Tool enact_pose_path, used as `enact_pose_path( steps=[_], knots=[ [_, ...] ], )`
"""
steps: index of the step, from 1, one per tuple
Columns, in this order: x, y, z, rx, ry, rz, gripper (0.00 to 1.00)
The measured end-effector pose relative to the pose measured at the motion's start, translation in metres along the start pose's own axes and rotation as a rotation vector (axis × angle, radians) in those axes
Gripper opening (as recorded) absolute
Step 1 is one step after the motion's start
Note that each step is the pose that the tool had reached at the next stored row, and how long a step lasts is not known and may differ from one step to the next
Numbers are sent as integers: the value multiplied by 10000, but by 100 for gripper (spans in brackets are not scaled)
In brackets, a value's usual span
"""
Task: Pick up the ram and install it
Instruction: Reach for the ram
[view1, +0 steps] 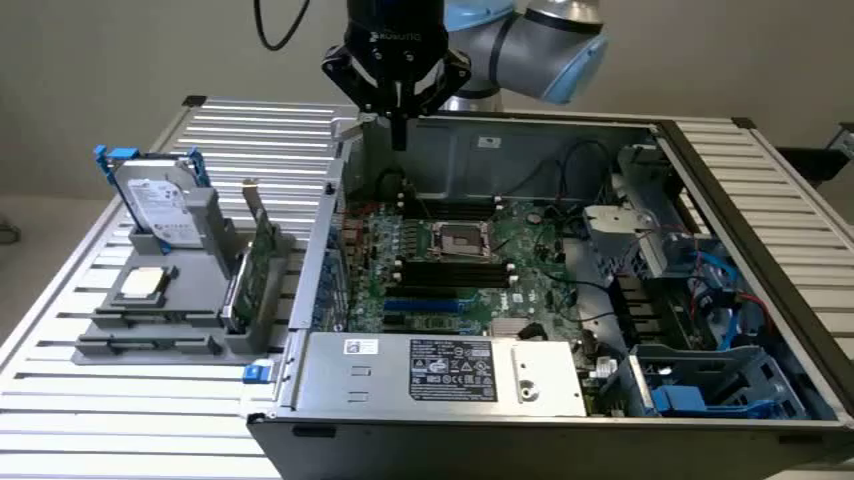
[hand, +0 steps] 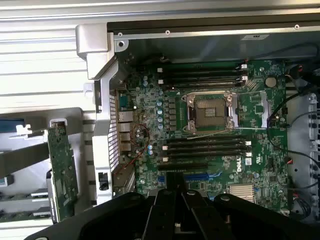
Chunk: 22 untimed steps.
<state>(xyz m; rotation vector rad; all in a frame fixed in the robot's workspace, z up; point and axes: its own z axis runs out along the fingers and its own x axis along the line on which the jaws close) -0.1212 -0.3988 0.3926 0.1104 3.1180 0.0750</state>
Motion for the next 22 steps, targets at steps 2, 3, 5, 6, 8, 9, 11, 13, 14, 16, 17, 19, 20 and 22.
enact_pose_path(
  steps=[2, 3, 5, 6, 8, 9, 11, 13, 14, 16, 17, 19, 20, 22],
  knots=[
    [0, 0, 0, 0, 0, 0, 11],
    [0, 0, 0, 0, 0, 0, 11],
    [0, 0, 0, 0, 0, -1, 11],
    [0, 0, 0, 0, 0, 0, 11],
    [0, 0, 0, 0, 0, 0, 11],
    [1, 0, 0, 0, 0, 1, 11],
    [31, -2, 0, -1, 3, 2, 11],
    [118, -8, -1, 4, 49, 3, 11],
    [164, -12, 0, 4, 53, 4, 11],
    [253, -18, 1, 3, 54, 3, 11],
    [298, -21, 1, 4, 55, 2, 11],
    [388, -28, 3, 3, 55, 2, 11],
    [434, -31, 2, 5, 57, 3, 11],
    [527, -38, 4, 5, 58, 3, 11]
  ],
)
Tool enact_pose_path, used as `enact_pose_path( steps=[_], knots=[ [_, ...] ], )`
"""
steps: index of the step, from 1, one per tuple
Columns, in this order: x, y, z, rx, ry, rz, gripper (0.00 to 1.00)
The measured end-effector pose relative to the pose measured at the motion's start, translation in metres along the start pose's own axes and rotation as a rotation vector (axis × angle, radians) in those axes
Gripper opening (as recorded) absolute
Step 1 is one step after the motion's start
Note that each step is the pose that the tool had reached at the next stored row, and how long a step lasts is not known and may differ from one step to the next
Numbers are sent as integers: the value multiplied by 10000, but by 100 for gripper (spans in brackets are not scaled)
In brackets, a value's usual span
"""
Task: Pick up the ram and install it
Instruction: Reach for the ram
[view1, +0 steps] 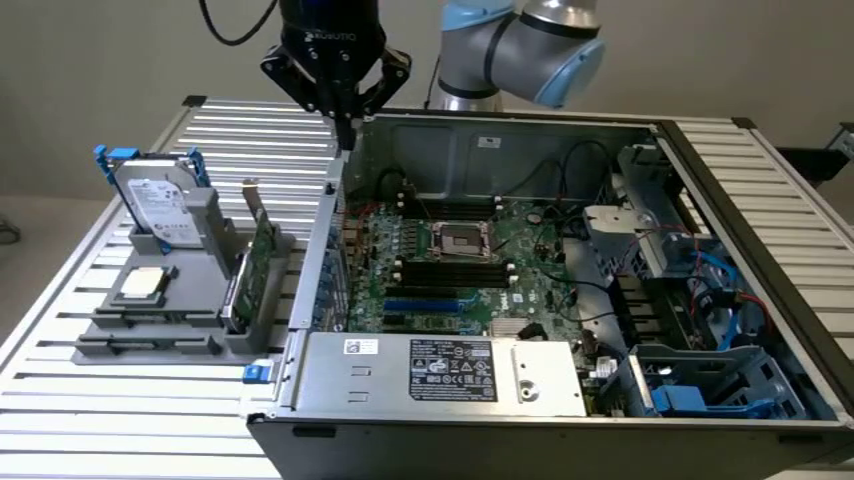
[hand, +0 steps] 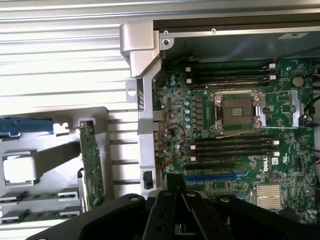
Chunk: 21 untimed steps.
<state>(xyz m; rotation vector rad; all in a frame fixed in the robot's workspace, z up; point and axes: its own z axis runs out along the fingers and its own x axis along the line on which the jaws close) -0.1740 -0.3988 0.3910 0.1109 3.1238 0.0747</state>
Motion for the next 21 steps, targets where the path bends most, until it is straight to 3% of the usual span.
enact_pose_path(
  steps=[7, 21],
  knots=[
    [318, -25, 37, 10, 145, 7, 11],
    [937, -91, 121, 18, 153, 3, 11]
  ],
)
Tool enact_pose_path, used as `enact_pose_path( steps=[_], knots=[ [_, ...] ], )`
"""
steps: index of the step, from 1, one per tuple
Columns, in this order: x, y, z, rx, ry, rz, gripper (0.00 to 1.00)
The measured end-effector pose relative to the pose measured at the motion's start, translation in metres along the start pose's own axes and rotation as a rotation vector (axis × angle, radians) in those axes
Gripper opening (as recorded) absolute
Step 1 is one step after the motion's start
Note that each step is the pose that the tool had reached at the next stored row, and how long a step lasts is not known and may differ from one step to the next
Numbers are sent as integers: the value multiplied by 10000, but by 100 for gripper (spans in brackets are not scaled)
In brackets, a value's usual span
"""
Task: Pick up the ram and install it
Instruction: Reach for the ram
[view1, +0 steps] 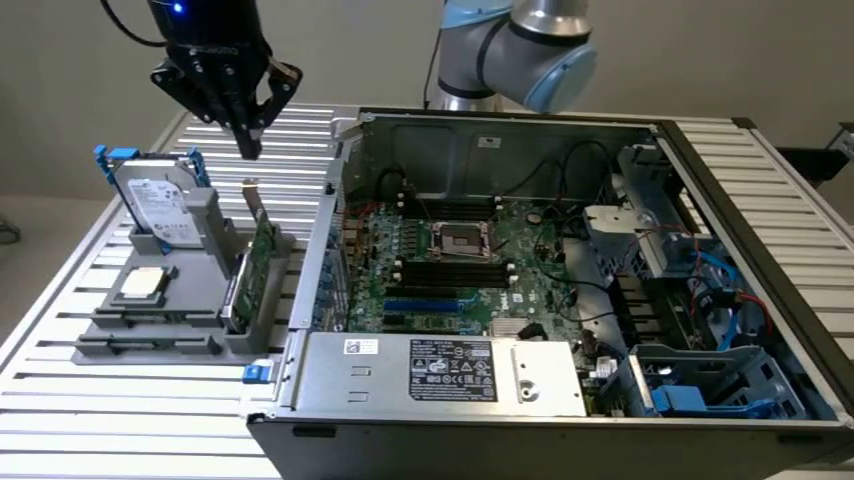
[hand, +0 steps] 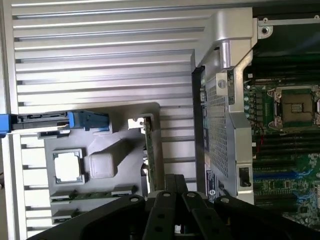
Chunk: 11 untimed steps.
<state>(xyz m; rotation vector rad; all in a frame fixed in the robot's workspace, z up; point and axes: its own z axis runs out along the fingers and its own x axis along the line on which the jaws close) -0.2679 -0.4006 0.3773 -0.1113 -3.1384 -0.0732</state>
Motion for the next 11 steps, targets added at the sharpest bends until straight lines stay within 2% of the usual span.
enact_pose_path(
  steps=[5, 11],
  knots=[
    [179, -55, 23, 0, 1, -6, 11],
    [430, -176, 48, -1, 1, -5, 11]
  ],
)
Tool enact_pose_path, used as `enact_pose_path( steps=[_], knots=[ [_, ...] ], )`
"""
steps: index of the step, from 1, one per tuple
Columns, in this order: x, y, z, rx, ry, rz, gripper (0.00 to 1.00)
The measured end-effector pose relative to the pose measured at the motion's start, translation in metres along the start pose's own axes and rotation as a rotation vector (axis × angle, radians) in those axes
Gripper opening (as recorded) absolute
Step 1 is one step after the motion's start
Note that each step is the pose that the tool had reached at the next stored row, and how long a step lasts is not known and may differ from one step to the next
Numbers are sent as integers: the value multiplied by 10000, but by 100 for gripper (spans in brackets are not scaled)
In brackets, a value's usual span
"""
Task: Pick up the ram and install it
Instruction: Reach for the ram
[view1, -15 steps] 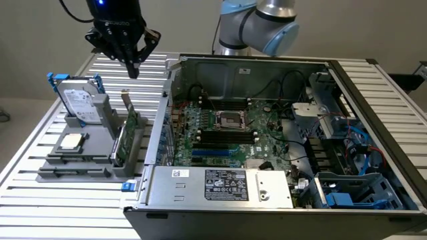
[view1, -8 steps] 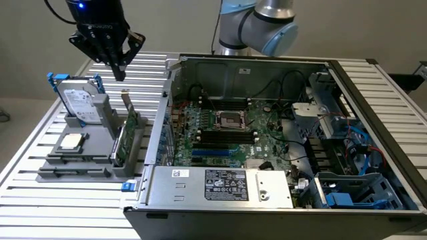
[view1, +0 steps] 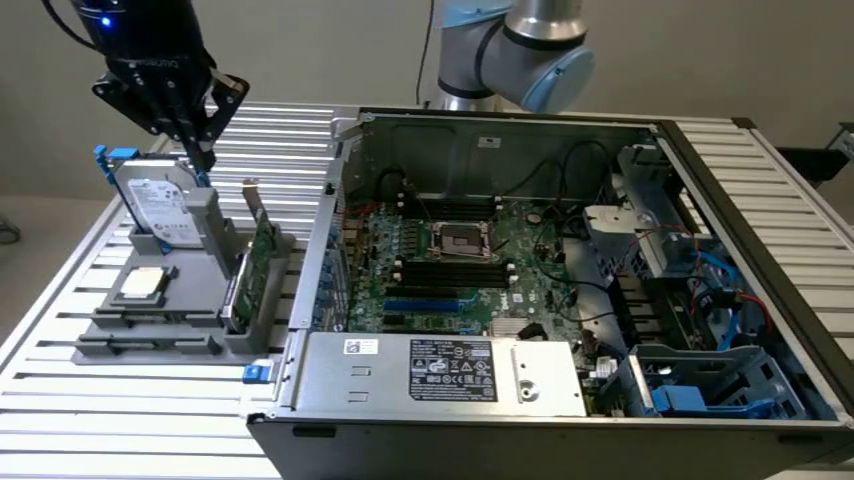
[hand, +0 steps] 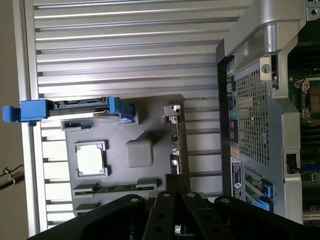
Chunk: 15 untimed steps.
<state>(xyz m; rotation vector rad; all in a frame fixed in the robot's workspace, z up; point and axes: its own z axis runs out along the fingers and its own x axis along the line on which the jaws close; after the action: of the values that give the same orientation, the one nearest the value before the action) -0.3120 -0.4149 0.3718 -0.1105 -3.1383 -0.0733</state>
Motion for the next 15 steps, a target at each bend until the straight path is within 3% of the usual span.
enact_pose_path(
  steps=[15],
  knots=[
    [460, -391, 53, -12, 1, 0, 11]
  ],
)
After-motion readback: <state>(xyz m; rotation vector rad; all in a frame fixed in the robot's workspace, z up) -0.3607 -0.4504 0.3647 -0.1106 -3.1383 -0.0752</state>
